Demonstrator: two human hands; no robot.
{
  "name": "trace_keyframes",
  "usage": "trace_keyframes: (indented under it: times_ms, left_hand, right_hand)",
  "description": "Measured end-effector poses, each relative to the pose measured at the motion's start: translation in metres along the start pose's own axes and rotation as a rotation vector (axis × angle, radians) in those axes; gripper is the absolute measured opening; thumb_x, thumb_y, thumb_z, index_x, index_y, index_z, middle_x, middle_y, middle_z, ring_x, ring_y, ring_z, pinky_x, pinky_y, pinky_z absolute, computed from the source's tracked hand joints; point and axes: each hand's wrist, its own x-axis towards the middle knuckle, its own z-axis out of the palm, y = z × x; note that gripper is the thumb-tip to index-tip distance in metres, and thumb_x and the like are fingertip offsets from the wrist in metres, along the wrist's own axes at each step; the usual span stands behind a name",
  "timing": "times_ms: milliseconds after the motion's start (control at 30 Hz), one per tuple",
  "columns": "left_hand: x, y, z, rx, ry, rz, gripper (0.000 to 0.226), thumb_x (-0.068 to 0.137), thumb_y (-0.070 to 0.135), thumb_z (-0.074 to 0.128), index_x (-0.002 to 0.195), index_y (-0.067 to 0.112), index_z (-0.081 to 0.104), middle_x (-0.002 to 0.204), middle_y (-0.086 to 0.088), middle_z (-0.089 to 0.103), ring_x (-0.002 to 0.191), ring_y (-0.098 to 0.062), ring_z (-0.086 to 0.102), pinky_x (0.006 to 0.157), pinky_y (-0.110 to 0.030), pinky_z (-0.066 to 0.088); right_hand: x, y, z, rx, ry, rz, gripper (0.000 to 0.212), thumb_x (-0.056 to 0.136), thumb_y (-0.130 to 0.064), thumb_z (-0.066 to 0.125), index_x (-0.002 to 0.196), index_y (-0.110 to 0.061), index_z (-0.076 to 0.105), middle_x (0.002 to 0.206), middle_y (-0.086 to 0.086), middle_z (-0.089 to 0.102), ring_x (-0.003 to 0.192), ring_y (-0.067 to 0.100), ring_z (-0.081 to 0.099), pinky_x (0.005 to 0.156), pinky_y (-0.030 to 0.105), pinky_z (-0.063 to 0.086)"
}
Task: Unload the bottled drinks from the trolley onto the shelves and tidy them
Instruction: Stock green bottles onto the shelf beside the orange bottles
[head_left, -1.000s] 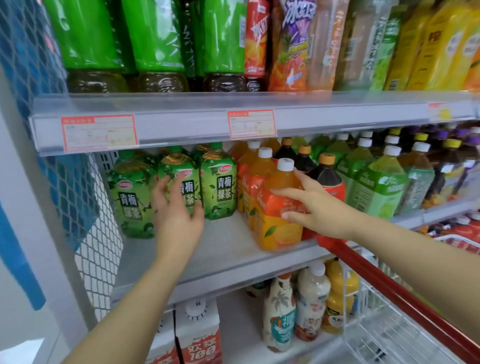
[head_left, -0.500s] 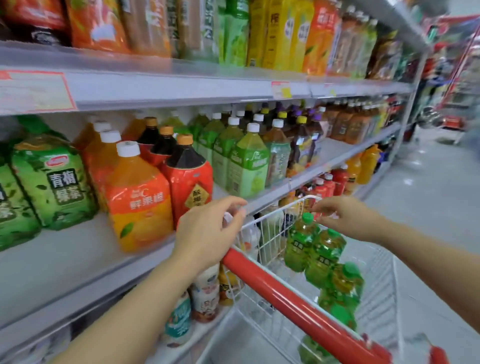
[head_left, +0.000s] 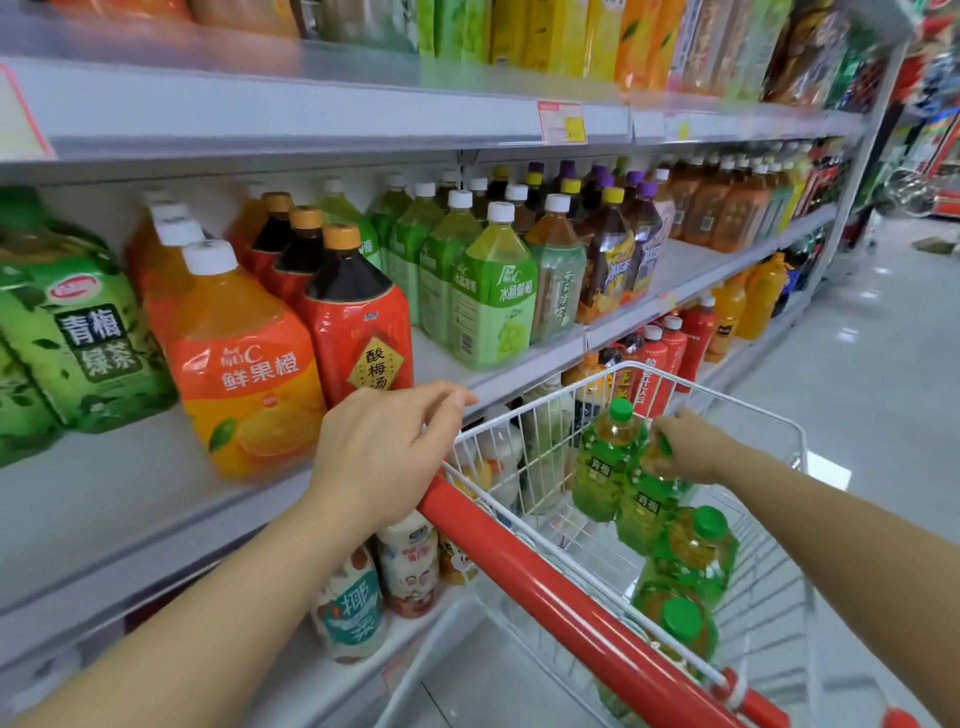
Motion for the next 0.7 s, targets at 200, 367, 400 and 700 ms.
trace_keyframes:
  times_ms: [200,367,400,700]
  left_hand:
    - [0.000,0.001,0.000,0.024,-0.036,0.013,0.064,0.081,0.057,0.004,0.106,0.043,0.061,0.067,0.011,0.067,0.076,-0.011,0.062,0.069,-0.033,0.046]
    - [0.000,0.003,-0.001,0.051,-0.075,0.027,0.058,0.086,0.054,0.008,0.108,0.041,0.060,0.077,0.010,0.068,0.082,-0.015,0.061,0.066,-0.030,0.039]
    - [-0.001,0.004,-0.003,0.047,-0.081,0.025,0.052,0.089,0.052,0.012,0.112,0.042,0.058,0.082,0.011,0.069,0.084,-0.015,0.061,0.066,-0.030,0.036]
    - [-0.013,0.040,-0.056,-0.549,-0.004,0.101,0.081,0.077,0.062,0.056,0.139,0.055,0.004,0.141,0.029,0.017,0.133,0.000,0.026,0.105,-0.038,0.039]
  right_hand:
    - [-0.020,-0.002,-0.001,0.275,0.164,0.103,0.031,0.080,-0.028,0.070,0.069,-0.019,0.043,0.082,0.006,0.056,0.073,0.018,0.051,0.064,0.029,0.044]
    - [-0.054,-0.027,-0.070,0.296,0.460,-0.041,0.025,0.078,-0.023,0.072,0.069,-0.003,0.060,0.068,0.008,0.061,0.065,0.021,0.055,0.060,0.033,0.048]
    - [-0.064,-0.037,-0.091,0.299,0.522,-0.094,0.023,0.077,-0.021,0.073,0.067,-0.006,0.059,0.063,0.002,0.057,0.062,0.017,0.052,0.055,0.027,0.042]
    - [-0.155,-0.142,-0.220,0.518,0.849,-0.398,0.012,0.079,-0.025,0.072,0.076,-0.016,0.063,0.065,-0.012,0.055,0.055,-0.003,0.051,0.051,0.003,0.038]
